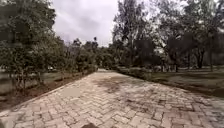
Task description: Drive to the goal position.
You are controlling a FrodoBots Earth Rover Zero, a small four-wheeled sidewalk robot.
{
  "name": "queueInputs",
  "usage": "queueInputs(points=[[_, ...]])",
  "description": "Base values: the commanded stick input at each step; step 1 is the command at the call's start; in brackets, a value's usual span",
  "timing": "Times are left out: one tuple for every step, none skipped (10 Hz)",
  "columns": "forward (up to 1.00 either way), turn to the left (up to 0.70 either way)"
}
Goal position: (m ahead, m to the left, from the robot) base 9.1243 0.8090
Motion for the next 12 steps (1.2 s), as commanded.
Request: queueInputs(points=[[0.70,0.00],[0.70,0.00],[0.70,0.00],[0.70,0.00],[0.70,0.00],[0.70,0.00],[0.70,0.00],[0.70,0.00],[0.70,0.00],[0.70,0.00],[0.70,0.00],[0.70,0.00]])
